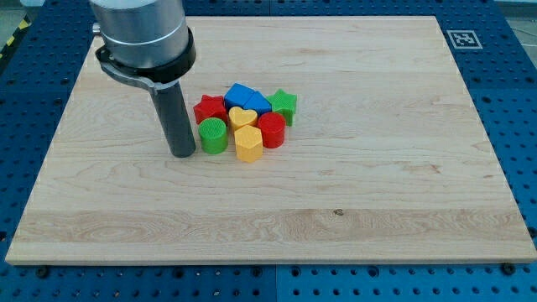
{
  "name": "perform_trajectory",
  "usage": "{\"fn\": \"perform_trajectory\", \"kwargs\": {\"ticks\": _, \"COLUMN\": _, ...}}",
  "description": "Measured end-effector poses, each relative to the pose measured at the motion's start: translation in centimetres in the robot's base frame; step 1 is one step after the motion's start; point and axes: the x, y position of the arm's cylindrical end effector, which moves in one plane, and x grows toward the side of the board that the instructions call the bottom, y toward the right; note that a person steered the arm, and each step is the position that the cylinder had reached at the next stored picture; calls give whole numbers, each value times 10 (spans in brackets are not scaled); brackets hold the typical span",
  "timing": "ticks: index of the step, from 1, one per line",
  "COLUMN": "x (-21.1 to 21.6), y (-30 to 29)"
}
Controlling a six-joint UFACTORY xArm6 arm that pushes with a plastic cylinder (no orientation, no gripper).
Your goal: Push the green circle to the bottom of the yellow heart
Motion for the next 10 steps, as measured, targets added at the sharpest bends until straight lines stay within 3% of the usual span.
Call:
{"fn": "perform_trajectory", "kwargs": {"ticks": 3, "x": 5, "y": 43}}
{"fn": "perform_trajectory", "kwargs": {"ticks": 10, "x": 1, "y": 76}}
